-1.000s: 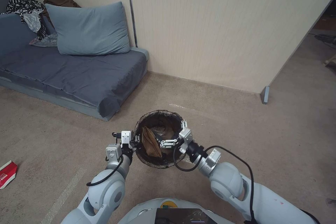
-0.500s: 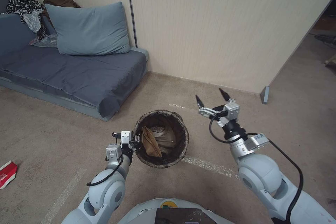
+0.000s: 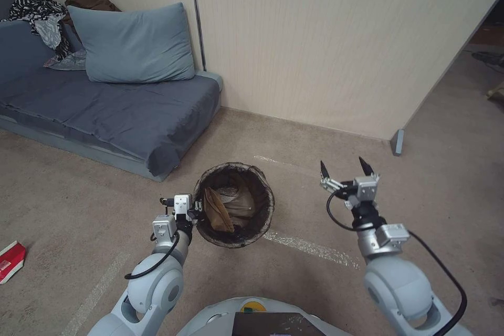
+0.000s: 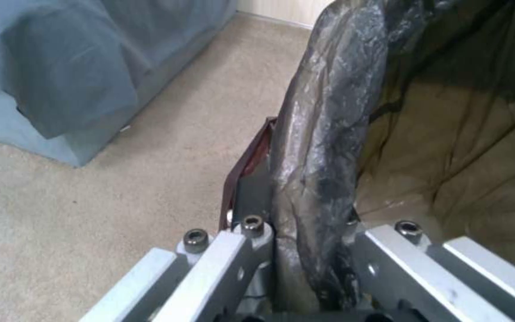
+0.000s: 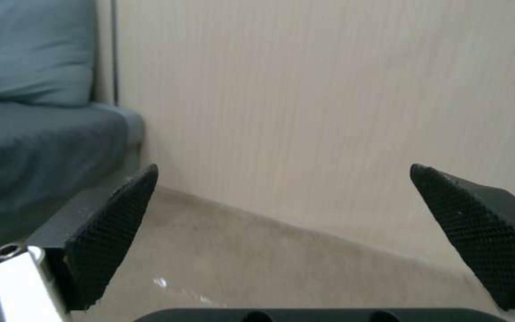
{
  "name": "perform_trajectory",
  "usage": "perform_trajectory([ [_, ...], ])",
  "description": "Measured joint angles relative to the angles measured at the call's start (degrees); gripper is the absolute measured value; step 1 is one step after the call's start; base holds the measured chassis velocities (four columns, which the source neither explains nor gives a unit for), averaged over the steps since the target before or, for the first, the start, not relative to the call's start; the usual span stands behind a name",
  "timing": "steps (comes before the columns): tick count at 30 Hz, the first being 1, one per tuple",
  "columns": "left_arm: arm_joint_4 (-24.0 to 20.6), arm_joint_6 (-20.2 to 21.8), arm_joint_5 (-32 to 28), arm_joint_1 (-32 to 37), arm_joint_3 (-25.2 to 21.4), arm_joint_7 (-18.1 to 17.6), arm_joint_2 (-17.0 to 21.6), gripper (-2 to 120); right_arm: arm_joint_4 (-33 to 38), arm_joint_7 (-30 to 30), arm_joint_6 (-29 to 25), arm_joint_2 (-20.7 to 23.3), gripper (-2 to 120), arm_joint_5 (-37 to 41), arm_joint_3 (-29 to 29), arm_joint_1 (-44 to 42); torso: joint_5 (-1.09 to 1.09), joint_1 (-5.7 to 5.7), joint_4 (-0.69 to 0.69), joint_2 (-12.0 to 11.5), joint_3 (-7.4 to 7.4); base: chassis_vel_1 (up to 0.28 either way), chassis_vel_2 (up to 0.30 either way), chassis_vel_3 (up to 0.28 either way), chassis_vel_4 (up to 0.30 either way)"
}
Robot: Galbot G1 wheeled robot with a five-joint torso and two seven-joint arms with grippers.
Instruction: Pick up the trash bin, then pick up the garbage from the floor and place it into the trash bin.
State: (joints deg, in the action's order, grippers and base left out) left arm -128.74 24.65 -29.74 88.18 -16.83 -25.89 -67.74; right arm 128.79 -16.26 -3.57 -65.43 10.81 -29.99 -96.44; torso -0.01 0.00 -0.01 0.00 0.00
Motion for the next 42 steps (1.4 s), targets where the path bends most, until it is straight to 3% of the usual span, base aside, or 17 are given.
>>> perform_trajectory([
  [3, -0.1, -0.3, 0.2, 0.1, -0.1, -0.2, -0.2, 4, -1.3, -0.7, -1.6, -4.1, 100, -2.5, 0.1, -2.1, 0.01, 0.0, 0.01, 0.0, 0.0, 0.0, 0.0, 0.0, 0.0],
  [10, -0.1, -0.8, 0.4, 0.2, -0.2, -0.4, -0.5, 4, -2.6, -1.4, -2.6, -7.6, 100, -4.7, 0.7, -3.4, 0.01, 0.0, 0.01, 0.0, 0.0, 0.0, 0.0, 0.0, 0.0],
  [42, -1.0, -0.8, -0.2, 1.3, 0.2, -0.5, -0.7, 4, -2.8, -2.6, -2.2, -8.0, 100, -4.9, 1.7, -1.4, 0.01, 0.0, 0.0, 0.0, 0.0, 0.0, 0.0, 0.0, 0.0],
])
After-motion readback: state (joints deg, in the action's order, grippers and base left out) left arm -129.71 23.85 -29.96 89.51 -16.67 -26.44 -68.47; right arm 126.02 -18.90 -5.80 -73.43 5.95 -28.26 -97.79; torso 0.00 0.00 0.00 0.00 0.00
